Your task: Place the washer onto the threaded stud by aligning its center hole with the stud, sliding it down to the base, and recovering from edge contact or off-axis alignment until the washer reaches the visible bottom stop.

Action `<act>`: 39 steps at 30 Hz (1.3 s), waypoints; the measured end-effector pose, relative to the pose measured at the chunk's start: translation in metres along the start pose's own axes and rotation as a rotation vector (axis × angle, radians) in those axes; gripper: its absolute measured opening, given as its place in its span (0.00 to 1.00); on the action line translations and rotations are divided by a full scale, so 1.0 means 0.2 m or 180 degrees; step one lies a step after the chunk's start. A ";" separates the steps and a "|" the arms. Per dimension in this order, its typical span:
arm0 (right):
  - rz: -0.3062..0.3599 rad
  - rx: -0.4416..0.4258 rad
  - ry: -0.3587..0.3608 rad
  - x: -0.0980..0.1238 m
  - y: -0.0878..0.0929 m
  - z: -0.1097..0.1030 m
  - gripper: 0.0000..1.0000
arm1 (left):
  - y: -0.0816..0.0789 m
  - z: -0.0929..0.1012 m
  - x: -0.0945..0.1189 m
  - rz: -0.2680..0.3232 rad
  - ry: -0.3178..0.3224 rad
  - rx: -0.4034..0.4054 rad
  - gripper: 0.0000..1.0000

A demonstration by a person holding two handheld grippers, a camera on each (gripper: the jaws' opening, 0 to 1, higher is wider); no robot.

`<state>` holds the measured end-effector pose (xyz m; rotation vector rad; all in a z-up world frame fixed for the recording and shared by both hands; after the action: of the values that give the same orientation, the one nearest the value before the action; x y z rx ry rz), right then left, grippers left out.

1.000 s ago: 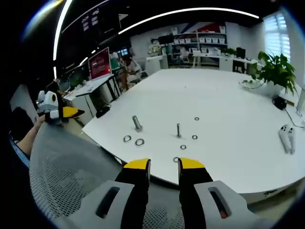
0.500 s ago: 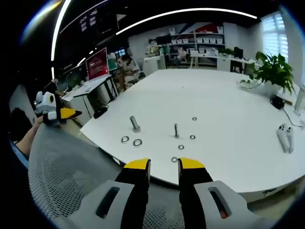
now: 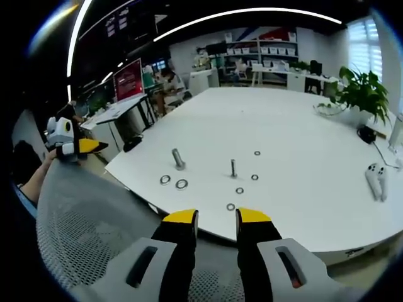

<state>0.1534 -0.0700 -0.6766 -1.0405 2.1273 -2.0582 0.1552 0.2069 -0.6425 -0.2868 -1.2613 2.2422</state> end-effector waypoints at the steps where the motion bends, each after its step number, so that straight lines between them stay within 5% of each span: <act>1: 0.0005 -0.0001 -0.0001 0.00 0.00 0.00 0.26 | 0.00 0.00 0.00 0.0002 0.0002 -0.0002 0.27; 39: 0.0038 -0.0014 0.0018 0.00 -0.01 0.00 0.26 | -0.01 0.01 0.00 0.0077 0.0019 0.0030 0.27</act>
<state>0.1541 -0.0701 -0.6755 -1.0210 2.1365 -2.0547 0.1553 0.2075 -0.6394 -0.3066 -1.2503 2.2654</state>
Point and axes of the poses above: the point that each gripper's makers call its tool centre point, and the gripper's own axes: x roughly backward along the fingers, z roughly to its right, y roughly out of its underside, the point moved 1 cm from there along x, roughly backward along the fingers, and after that the axes turned 12 degrees about z, right-handed, at the moved point
